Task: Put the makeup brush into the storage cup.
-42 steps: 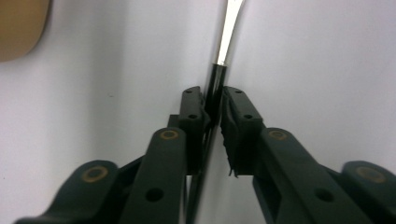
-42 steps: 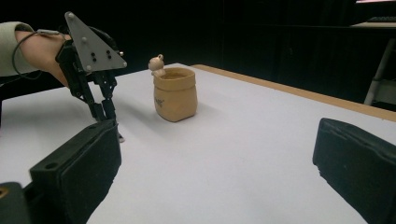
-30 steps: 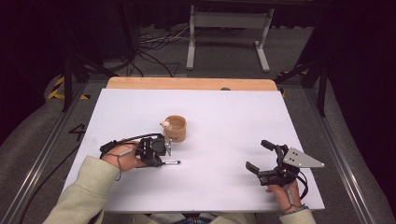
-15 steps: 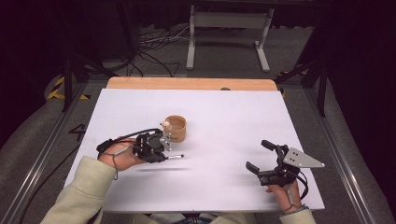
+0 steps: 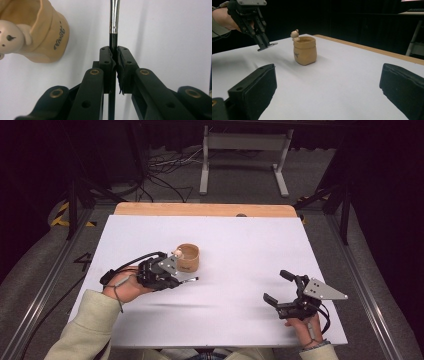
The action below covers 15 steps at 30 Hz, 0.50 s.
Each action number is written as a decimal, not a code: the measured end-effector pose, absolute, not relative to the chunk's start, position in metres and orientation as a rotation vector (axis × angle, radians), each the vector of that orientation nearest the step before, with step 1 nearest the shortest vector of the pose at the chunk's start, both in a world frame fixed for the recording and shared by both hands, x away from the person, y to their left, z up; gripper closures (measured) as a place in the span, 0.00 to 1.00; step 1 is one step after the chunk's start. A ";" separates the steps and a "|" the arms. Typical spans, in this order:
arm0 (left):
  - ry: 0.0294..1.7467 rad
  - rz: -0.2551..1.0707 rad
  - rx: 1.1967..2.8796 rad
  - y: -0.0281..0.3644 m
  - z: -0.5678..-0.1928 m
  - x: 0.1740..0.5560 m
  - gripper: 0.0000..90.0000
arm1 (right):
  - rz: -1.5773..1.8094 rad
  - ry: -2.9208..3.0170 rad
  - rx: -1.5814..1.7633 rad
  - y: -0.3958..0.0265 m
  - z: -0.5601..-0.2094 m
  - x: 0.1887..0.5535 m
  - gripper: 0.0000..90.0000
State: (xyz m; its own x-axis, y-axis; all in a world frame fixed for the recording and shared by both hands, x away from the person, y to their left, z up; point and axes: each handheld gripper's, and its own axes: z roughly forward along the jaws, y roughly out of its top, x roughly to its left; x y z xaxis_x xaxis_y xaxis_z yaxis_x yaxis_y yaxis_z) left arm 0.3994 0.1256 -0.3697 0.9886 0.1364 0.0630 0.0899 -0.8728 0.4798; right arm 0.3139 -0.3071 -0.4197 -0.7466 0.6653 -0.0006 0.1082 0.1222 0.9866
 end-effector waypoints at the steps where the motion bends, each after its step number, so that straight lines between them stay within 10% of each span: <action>1: 0.163 0.127 2.611 0.128 -0.369 0.400 0.92 | 1.662 1.961 0.746 -0.307 -0.420 0.314 0.02; 15: 0.218 0.097 2.347 0.143 -0.360 0.400 0.92 | 1.678 1.962 0.750 -0.307 -0.419 0.314 0.02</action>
State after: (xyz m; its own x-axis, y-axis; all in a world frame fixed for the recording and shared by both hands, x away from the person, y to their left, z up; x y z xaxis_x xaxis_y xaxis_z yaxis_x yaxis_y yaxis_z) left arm 0.3996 0.1431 -0.3601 0.9825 0.1861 0.0046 0.1282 -0.6944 0.7081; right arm 0.3140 -0.3072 -0.4195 -0.7514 0.6597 0.0117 0.1139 0.1122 0.9871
